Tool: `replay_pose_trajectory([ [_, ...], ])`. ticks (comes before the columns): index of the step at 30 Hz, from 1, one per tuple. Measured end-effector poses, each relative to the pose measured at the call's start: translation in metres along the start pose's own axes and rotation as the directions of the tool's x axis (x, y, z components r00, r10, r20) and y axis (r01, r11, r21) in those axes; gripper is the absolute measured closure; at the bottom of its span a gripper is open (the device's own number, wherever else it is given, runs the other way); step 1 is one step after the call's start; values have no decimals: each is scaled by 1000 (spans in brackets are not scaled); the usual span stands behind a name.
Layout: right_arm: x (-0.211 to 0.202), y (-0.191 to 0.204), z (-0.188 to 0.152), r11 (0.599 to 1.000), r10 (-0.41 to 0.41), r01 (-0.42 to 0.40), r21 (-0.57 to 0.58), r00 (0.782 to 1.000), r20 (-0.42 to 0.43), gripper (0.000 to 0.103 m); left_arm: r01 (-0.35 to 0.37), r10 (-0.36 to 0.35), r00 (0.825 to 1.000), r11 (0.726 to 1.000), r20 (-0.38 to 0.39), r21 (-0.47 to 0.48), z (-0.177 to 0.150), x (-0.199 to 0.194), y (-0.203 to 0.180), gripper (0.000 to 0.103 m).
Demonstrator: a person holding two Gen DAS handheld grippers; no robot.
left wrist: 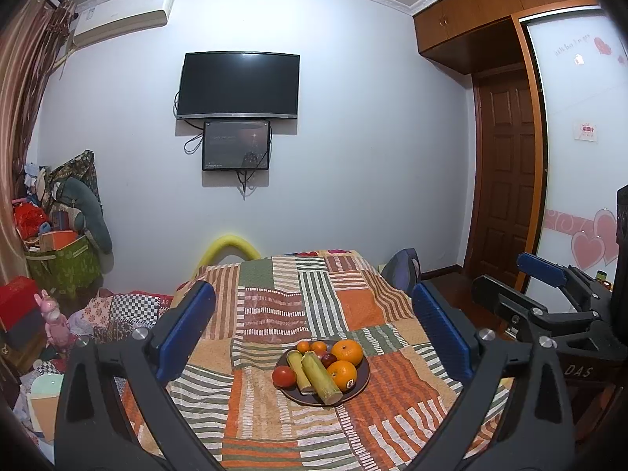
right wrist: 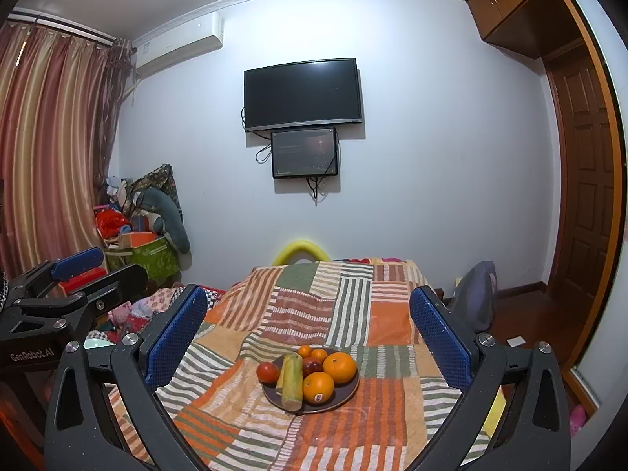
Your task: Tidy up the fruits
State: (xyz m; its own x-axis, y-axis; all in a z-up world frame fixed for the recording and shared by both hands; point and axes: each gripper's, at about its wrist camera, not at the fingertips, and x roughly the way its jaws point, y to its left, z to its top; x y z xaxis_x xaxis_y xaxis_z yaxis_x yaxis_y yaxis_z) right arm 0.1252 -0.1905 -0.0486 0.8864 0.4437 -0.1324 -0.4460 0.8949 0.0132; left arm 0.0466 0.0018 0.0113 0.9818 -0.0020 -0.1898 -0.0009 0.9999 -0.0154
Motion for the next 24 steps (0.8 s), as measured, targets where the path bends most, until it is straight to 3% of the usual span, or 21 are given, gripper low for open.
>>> replay_pose_trajectory([
  [24, -3, 1, 2, 1000, -7, 7, 4, 1000, 2, 0, -8, 8, 1000, 1000, -6, -6, 1, 2, 4, 0],
])
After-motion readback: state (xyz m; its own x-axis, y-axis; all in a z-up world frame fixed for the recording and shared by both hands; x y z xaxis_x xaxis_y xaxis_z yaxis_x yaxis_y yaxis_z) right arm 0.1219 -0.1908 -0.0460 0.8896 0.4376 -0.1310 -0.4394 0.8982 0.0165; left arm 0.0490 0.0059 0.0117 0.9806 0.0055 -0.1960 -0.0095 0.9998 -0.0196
